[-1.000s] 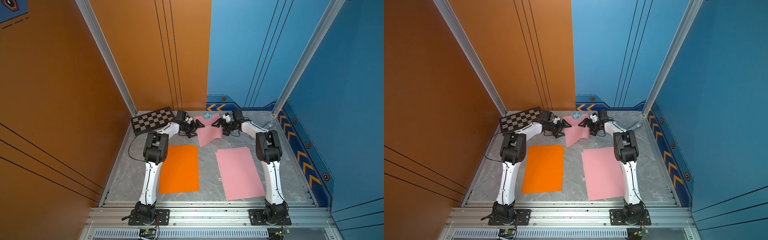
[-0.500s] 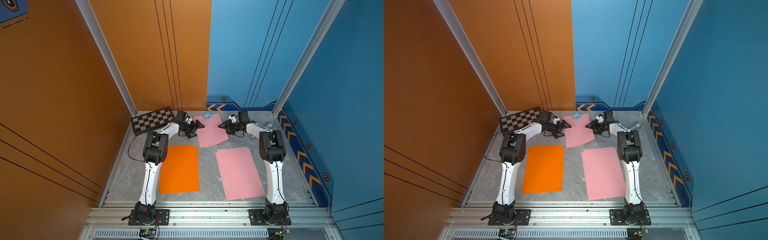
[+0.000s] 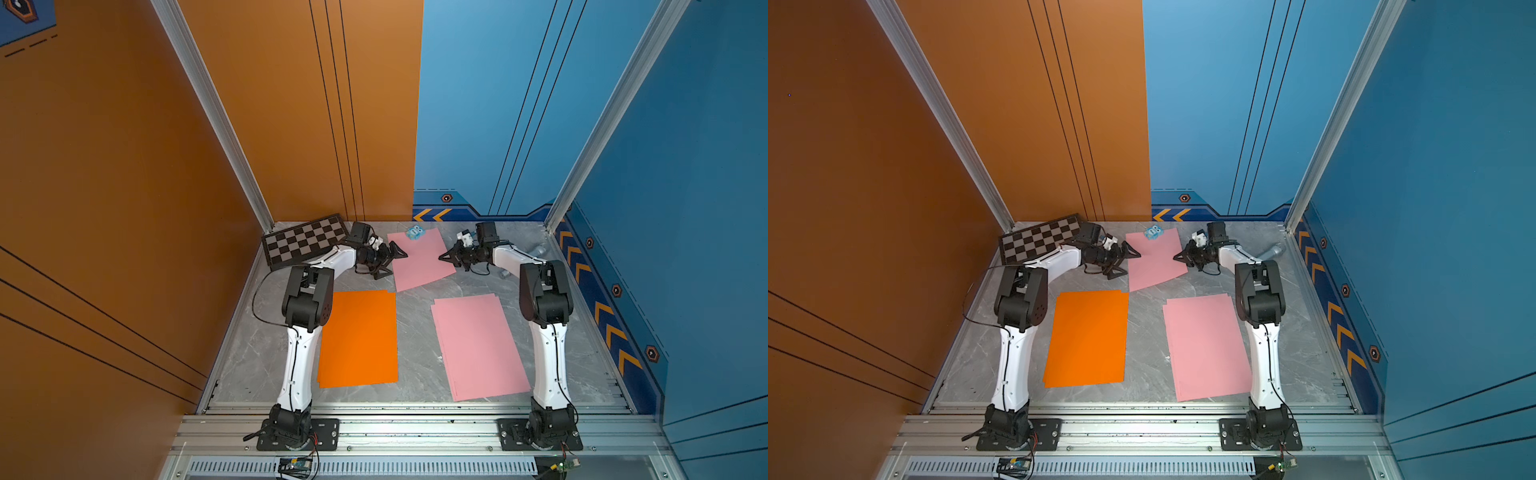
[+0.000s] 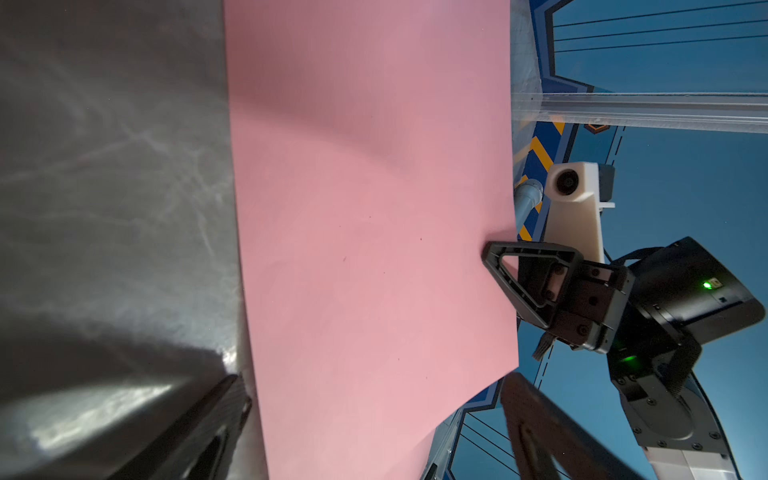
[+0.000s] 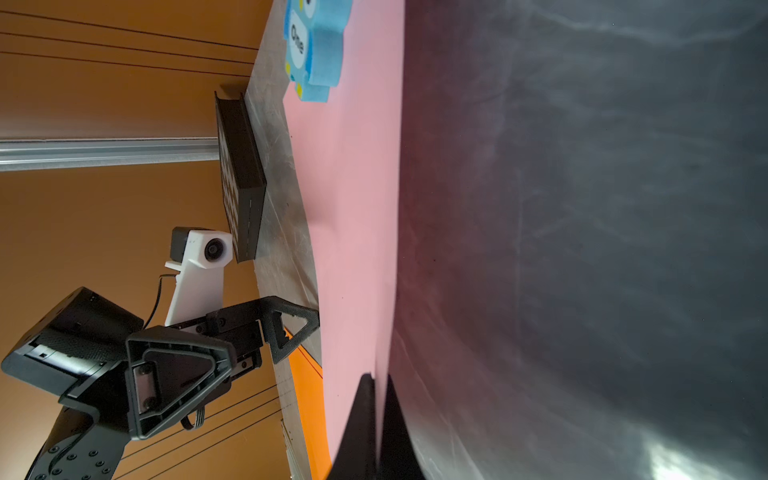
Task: Sort the scattered colored papers by color
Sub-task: Pick up the colored paper from the center of the board.
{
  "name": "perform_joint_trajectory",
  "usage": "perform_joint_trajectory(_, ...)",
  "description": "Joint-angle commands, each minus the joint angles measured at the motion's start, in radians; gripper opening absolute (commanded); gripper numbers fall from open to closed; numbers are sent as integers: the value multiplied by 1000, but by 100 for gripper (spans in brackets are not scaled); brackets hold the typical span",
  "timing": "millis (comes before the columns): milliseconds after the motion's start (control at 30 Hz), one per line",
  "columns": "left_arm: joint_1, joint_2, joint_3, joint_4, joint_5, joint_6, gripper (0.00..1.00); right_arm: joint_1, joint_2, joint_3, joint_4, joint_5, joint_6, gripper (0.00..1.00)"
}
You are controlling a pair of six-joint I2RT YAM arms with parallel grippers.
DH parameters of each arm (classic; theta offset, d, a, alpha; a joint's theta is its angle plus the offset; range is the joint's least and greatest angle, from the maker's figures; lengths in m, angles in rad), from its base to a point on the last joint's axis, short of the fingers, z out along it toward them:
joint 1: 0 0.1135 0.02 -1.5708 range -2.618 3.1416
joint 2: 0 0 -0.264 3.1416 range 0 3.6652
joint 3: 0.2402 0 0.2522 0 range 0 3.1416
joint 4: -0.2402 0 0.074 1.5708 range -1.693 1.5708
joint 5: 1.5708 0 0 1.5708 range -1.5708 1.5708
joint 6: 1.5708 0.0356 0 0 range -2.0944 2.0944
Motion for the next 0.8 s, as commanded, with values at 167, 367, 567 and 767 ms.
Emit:
perform_joint_trajectory(167,2,-115,-111,110,36,-98,98,13,-220,77,-122,60,-49,0)
perform_joint_trajectory(367,-6,-160,-250,360,72,-256,98,21,-290,152,-171,77,-43,0)
perform_joint_trajectory(567,-3,-199,-319,467,78,-360,98,35,-346,164,-173,63,-33,0)
perform_joint_trajectory(767,11,-212,-368,644,104,-497,98,33,-412,127,-180,22,-87,0)
